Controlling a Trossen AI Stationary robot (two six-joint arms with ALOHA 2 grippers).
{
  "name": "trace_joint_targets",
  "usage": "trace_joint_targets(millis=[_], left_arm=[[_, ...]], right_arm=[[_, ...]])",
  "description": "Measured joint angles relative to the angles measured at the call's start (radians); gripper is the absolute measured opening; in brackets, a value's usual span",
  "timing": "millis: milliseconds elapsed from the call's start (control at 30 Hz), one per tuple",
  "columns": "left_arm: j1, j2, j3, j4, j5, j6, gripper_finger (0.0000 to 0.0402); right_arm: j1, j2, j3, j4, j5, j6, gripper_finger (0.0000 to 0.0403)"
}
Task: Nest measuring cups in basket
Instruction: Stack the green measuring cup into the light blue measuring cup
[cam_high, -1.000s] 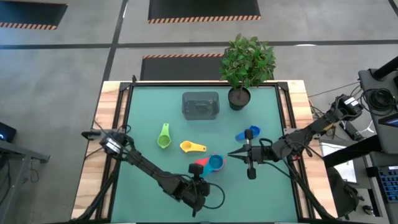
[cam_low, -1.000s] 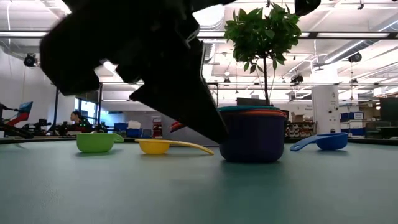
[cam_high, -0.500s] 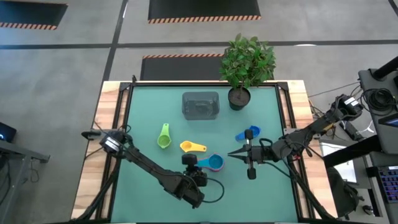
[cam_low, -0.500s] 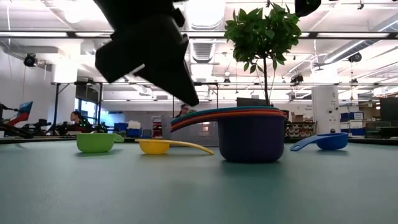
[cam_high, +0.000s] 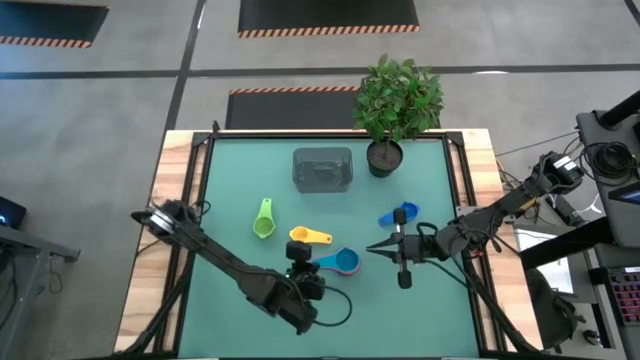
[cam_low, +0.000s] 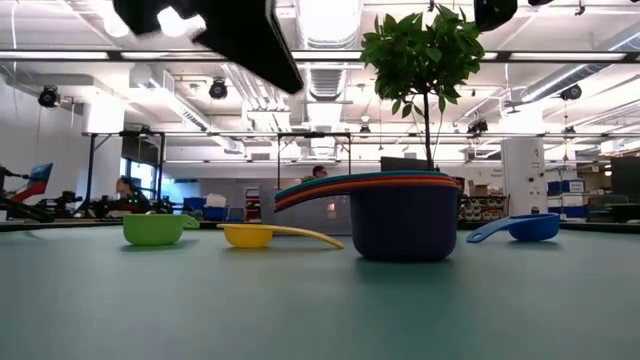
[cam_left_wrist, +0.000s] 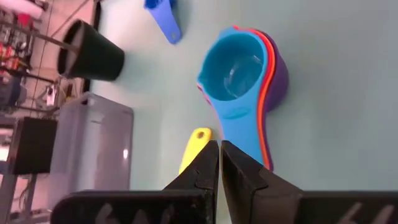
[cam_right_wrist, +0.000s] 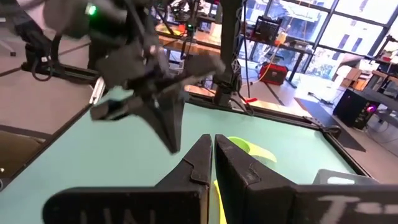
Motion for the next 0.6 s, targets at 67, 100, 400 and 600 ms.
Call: trace_joint_targets(millis=[67, 100, 400, 600], left_arm=[[-0.004, -0.048, -0.037, 0.027, -0.006, 0.019, 0.0000], [-0.005, -0.077, -0.064, 0.047, -0.005, 0.031, 0.0000], [-0.010, -0.282, -0.330, 0.260, 0.014, 0.064, 0.0000], [-0.010, -0.400, -0.484, 0.394, 0.013, 0.136, 0.0000]], right_arm=[[0.000, 0.000, 0.000, -0.001, 0.013, 0.018, 0.0009], [0.000, 0.000, 0.000, -0.002, 0.021, 0.029, 0.0009], [-0.001, 0.000, 0.014, -0.126, 0.271, 0.193, 0.0009], [-0.047, 0.000, 0.092, -0.481, 0.329, 0.533, 0.0009]])
